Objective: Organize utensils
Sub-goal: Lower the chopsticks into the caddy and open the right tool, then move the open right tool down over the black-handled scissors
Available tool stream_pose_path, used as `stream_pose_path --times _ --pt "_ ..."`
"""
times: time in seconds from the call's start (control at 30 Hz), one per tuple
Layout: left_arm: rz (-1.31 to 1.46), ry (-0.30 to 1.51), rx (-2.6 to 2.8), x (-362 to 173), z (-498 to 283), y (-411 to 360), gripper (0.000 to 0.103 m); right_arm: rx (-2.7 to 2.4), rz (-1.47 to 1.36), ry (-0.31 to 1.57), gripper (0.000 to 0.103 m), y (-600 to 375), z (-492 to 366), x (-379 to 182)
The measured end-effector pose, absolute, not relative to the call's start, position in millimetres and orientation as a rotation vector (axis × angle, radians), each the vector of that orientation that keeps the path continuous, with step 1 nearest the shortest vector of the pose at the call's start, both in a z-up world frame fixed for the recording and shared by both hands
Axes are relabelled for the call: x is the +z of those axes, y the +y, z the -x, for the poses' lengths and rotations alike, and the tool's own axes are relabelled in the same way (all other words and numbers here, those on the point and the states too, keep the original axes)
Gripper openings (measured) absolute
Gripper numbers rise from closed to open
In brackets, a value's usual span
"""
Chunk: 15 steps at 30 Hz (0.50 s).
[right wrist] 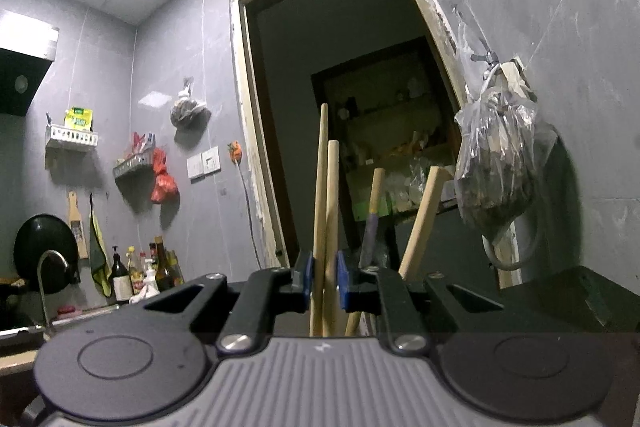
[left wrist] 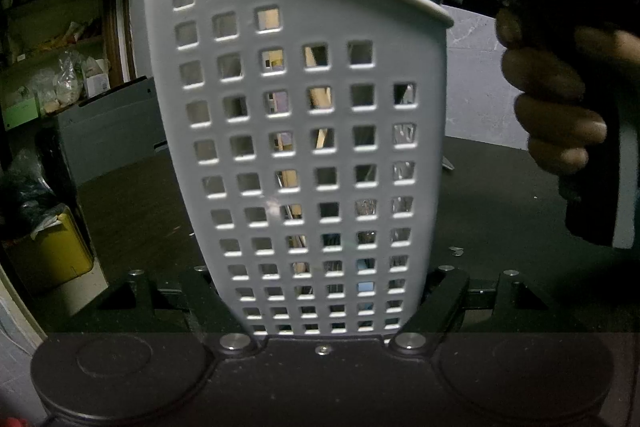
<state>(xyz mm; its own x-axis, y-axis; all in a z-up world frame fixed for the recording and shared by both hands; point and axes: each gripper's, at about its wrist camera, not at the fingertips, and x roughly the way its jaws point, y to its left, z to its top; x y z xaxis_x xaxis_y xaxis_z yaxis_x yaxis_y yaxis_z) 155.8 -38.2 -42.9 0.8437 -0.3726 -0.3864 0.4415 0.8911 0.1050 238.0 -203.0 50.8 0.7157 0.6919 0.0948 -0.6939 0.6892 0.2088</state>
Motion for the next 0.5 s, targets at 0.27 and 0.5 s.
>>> stream_pose_path --times 0.27,0.5 --pt "-0.193 0.369 -0.432 -41.9 -154.9 -38.4 0.078 0.780 -0.216 -0.064 0.083 -216.8 -213.3 55.9" --pt "-0.186 0.367 -0.435 -41.2 -155.1 -36.9 0.077 0.525 -0.200 -0.157 0.103 -252.5 -184.1 66.2"
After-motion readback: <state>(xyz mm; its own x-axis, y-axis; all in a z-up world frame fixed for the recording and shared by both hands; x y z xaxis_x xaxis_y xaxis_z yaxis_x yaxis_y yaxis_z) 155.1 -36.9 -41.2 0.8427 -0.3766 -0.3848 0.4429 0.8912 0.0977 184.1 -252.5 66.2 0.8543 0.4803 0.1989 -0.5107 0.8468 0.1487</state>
